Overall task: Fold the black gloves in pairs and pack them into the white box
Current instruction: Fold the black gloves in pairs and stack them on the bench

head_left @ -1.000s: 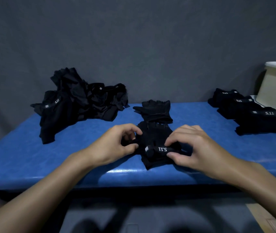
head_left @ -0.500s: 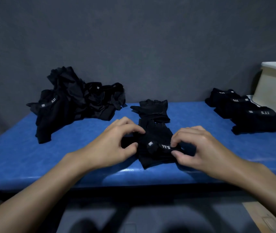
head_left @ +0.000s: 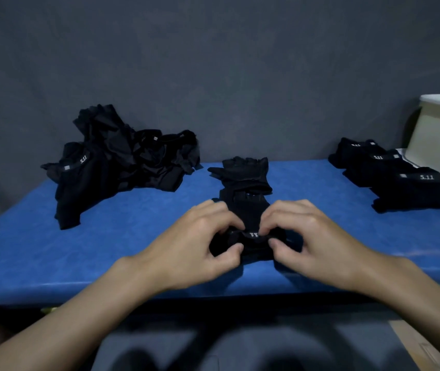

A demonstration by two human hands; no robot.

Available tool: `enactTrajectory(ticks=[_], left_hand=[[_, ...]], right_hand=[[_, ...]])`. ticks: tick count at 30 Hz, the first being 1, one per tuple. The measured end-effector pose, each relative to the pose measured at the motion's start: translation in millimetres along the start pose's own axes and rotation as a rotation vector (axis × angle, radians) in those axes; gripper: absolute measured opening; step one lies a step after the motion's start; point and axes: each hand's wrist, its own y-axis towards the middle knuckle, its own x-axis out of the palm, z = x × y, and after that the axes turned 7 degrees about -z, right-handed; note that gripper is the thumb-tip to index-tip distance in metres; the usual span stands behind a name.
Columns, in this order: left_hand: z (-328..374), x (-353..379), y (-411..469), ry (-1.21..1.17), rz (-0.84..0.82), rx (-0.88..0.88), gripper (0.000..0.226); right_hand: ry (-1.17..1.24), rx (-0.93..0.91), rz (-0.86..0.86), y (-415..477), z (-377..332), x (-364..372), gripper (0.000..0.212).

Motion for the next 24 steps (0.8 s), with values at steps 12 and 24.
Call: enactTrajectory(ticks=[12, 24], left_hand=[[-15.1, -2.0, 7.0, 0.025, -0.021, -0.408, 0.059], [-14.5, 5.3, 3.9, 0.113, 0.010, -0.366, 0.083]], right_hand=[[0.400, 0.487, 0.149, 14.3, 14.5, -1.0, 0.014], [0.611, 0.454, 0.212, 20.9, 11.6, 7.2, 0.021]])
